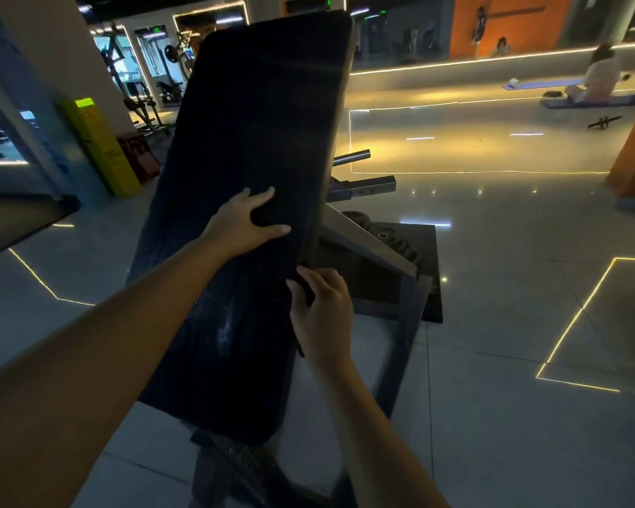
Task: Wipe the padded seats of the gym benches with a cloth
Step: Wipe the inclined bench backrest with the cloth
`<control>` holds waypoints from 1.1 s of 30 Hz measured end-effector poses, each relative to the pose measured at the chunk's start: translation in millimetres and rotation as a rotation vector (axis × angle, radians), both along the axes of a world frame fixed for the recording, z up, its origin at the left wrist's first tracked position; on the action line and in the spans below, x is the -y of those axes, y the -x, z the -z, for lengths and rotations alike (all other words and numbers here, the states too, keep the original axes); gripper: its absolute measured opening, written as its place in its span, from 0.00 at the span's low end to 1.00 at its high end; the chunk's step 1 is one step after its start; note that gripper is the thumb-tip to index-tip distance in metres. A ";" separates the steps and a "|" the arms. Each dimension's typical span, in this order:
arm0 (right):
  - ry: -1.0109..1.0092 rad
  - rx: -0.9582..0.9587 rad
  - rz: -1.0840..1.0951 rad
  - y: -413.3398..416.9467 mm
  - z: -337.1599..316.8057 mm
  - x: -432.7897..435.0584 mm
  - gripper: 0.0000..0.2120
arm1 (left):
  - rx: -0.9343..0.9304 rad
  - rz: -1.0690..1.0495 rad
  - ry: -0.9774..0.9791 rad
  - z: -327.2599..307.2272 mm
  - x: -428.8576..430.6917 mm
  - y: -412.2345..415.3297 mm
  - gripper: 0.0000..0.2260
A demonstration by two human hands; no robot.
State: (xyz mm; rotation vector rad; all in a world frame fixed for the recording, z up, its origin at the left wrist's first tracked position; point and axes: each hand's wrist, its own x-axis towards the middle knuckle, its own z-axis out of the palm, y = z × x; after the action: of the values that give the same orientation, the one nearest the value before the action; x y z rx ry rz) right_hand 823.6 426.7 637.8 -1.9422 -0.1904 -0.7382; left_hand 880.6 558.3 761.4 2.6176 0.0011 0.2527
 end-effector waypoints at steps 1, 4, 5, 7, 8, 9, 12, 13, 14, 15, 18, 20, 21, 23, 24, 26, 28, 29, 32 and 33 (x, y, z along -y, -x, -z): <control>0.008 0.003 -0.003 -8.5 -7.3 2.2 0.12 | -0.005 0.001 -0.002 -0.8 -0.6 -0.5 0.36; 0.032 -0.005 -0.011 -37.2 -31.8 8.5 0.13 | -0.006 0.008 -0.020 -1.7 -2.8 -2.0 0.35; 0.047 -0.008 -0.018 -44.5 -38.2 10.2 0.13 | -0.006 0.009 -0.036 -1.5 -3.4 -2.8 0.35; 0.060 -0.003 -0.038 -51.3 -42.9 13.5 0.13 | -0.015 0.013 -0.053 -0.8 -5.2 -4.0 0.35; 0.061 0.005 -0.051 -51.4 -41.9 15.3 0.13 | -0.018 0.014 -0.050 -0.5 -5.8 -4.1 0.35; 0.066 0.015 -0.064 -49.3 -39.0 18.1 0.13 | -0.020 0.016 -0.046 0.2 -5.9 -4.1 0.35; 0.097 0.052 -0.110 -33.7 -18.7 24.3 0.12 | -0.021 0.017 -0.047 2.0 -5.7 -4.9 0.35; 0.110 0.074 -0.122 -24.8 -7.6 24.1 0.11 | -0.022 0.017 -0.048 2.7 -5.5 -5.3 0.35; 0.126 0.098 -0.132 -15.0 4.7 22.9 0.10 | -0.026 0.015 -0.049 3.6 -5.4 -5.4 0.35; 0.147 0.119 -0.142 -5.3 15.1 21.8 0.10 | -0.027 0.012 -0.052 4.4 -5.6 -5.7 0.35; 0.238 0.127 -0.166 5.9 26.1 22.5 0.10 | -0.030 0.002 -0.071 5.9 -6.2 -6.9 0.35; 0.277 0.090 -0.177 1.4 13.9 24.2 0.10 | -0.040 0.004 -0.069 6.2 -6.7 -7.9 0.35; 0.278 0.049 -0.181 -2.8 5.0 24.5 0.11 | -0.045 0.008 -0.063 6.1 -6.9 -8.7 0.35; 0.220 -0.009 -0.157 -17.1 -13.1 23.7 0.11 | -0.048 0.012 -0.061 6.7 -8.6 -10.2 0.35; 0.174 -0.024 -0.142 -25.6 -21.0 22.1 0.11 | -0.045 0.008 -0.068 7.7 -9.9 -10.6 0.35; 0.070 -0.053 -0.124 -40.3 -34.3 17.9 0.10 | -0.034 0.006 -0.078 9.2 -11.8 -12.0 0.35; -0.034 -0.086 -0.096 -49.4 -41.0 14.6 0.09 | -0.025 0.009 -0.076 11.0 -11.7 -14.0 0.36; -0.076 -0.101 -0.079 -51.2 -41.0 13.2 0.09 | -0.024 0.010 -0.078 11.6 -11.5 -14.3 0.36; -0.160 -0.141 -0.048 -42.3 -29.5 10.2 0.08 | -0.038 0.020 -0.075 11.9 -11.6 -12.5 0.35; -0.163 -0.162 -0.048 -34.3 -21.7 8.7 0.08 | -0.042 0.025 -0.077 11.7 -12.6 -11.4 0.35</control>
State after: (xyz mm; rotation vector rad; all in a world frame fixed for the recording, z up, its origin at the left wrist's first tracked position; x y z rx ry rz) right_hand 857.9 418.0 659.6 -1.8258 -0.0747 -0.5453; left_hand 892.0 571.0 749.7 2.6974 -0.0273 0.1928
